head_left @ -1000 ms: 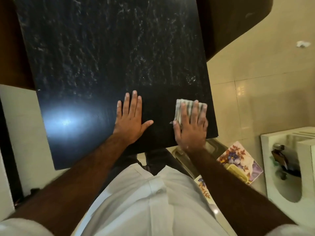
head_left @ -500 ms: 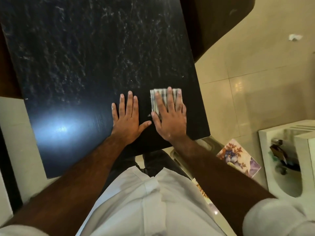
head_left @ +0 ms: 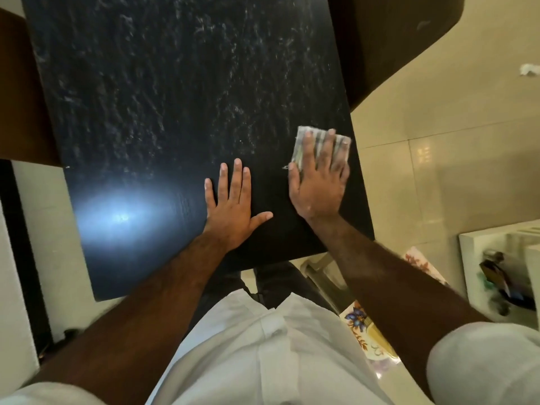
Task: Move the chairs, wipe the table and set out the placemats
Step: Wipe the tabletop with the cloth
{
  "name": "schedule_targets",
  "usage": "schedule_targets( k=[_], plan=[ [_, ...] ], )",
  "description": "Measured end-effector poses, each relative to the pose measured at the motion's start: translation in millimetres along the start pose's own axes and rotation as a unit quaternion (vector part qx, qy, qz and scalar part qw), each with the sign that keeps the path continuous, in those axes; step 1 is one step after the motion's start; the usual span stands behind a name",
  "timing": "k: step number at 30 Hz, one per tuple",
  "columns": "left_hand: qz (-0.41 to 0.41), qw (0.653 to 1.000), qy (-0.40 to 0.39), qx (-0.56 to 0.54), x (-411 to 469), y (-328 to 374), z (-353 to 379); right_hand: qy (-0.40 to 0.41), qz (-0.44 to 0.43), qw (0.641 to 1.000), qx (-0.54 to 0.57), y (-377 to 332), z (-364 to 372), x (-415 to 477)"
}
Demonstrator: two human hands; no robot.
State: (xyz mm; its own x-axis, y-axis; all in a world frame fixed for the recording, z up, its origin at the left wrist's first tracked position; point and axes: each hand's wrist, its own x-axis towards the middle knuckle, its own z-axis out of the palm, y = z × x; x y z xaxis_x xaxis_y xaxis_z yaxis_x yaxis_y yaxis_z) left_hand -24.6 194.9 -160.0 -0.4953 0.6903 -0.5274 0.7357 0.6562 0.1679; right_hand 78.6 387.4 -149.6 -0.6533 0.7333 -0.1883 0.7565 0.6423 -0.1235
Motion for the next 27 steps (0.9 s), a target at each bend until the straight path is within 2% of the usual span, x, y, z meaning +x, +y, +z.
schedule_targets(
  k=[4,7,9,14,18,24,27],
  plan=[
    [0.005,1.0,-0.006,-0.005,0,-3,-1,-0.026,-0.101,0.995,0.009,-33,9,-39],
    [0.018,0.999,-0.026,-0.02,-1,-6,-5,-0.057,-0.129,0.99,0.01,-25,12,-66],
    [0.022,0.998,-0.042,-0.028,-1,-6,-10,-0.062,-0.117,0.991,0.008,-8,9,-74],
    [0.011,0.997,-0.061,-0.038,1,-5,-14,-0.036,-0.023,0.999,-0.011,30,-2,-45],
    [0.01,0.998,-0.053,-0.034,1,-4,-12,-0.004,0.006,1.0,-0.007,9,-2,-4],
    [0.029,0.998,0.003,-0.06,-8,-10,-6,-0.001,-0.125,0.992,-0.005,-67,11,-17],
    [0.0,0.998,0.028,-0.062,-24,-30,0,-0.02,-0.186,0.982,-0.004,-75,18,-44]
  ],
)
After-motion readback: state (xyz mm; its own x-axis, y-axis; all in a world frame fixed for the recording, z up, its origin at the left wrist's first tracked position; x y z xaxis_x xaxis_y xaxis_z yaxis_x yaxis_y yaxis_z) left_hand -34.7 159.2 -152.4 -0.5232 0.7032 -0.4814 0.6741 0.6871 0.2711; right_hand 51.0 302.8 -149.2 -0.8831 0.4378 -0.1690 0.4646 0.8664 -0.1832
